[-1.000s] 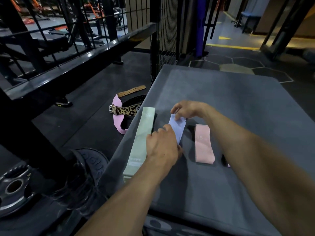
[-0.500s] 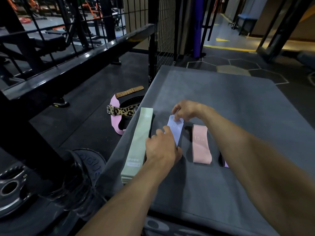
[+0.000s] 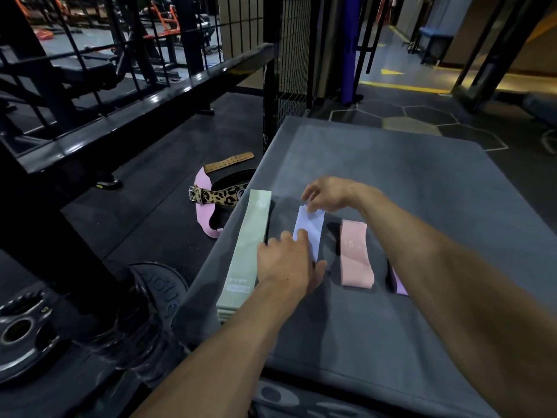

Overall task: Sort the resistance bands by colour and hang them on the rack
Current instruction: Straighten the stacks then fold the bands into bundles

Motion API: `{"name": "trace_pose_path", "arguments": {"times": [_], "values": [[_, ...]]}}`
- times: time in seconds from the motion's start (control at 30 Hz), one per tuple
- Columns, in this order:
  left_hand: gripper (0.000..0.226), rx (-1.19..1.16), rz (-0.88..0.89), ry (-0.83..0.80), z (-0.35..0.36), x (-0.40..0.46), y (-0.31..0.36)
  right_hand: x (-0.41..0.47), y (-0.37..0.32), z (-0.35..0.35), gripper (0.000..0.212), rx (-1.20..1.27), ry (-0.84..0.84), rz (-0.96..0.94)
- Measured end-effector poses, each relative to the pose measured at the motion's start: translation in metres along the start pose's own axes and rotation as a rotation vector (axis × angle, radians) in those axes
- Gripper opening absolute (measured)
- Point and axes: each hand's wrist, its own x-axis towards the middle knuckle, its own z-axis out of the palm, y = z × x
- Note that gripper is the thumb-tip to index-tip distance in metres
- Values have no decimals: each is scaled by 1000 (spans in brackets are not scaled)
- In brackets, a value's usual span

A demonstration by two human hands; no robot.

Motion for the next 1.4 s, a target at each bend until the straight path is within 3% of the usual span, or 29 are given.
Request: {"name": "trace_pose_path", "arguments": {"times": [0.3,0.47,0.7,0.83,1.03,1.4], "values": [[65,-23,12,1,-6,-1,-5,-8,-2,11,12,-156,160,-53],[58,-13,30,35,-7,-4,1,-12,-4,18,15,-159,226,-66],[66,41,20,38,-3,-2,3,-18,-4,19,7,-134,245,-59],[66,55,19,24,-2,-2,1,-22,-1,12,15,-111,256,-63],[63,61,19,12,-2,1,2,-32,-1,2,28,-265,81,50],[61,62,19,20,-1,0,2,-32,0,4,28,-216,119,32]]}}
